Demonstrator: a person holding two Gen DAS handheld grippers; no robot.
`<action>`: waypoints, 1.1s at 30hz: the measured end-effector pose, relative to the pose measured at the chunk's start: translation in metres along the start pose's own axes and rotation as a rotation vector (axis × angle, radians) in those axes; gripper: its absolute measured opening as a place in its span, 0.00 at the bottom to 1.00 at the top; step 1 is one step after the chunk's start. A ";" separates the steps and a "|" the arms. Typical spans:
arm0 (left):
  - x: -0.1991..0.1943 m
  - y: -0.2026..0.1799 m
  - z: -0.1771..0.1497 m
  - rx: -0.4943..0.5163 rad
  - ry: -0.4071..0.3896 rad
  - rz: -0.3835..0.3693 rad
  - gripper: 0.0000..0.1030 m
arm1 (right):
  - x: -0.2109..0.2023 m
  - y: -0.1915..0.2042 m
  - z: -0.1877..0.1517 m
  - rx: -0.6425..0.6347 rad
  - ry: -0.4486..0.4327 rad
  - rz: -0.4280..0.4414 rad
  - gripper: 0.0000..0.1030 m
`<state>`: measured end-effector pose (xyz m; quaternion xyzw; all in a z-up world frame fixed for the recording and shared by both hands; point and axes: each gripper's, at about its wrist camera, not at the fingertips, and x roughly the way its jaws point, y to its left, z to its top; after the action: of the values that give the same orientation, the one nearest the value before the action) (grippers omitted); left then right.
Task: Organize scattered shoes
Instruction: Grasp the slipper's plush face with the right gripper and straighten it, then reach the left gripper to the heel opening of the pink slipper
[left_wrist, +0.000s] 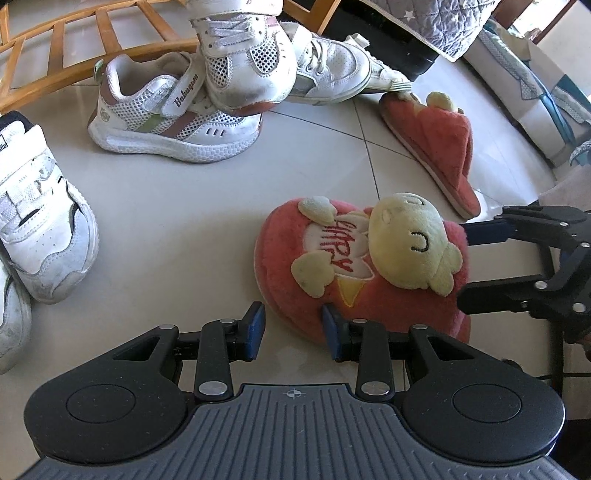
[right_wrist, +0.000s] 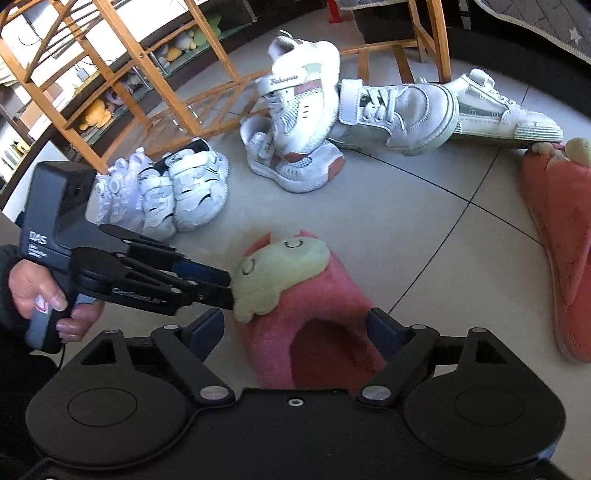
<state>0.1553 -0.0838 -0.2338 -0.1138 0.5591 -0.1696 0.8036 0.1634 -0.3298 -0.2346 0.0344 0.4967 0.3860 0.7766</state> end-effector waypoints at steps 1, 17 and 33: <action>0.000 0.001 0.000 -0.002 0.001 -0.001 0.33 | 0.001 -0.001 0.001 0.001 -0.001 -0.005 0.85; 0.005 0.001 0.014 0.005 -0.012 0.016 0.29 | 0.011 0.007 -0.004 0.024 0.084 0.033 0.87; 0.002 0.005 0.016 -0.009 -0.027 0.027 0.29 | 0.017 0.027 -0.008 -0.036 0.178 0.121 0.87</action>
<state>0.1712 -0.0803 -0.2314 -0.1119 0.5503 -0.1546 0.8128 0.1455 -0.3028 -0.2400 0.0160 0.5539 0.4427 0.7050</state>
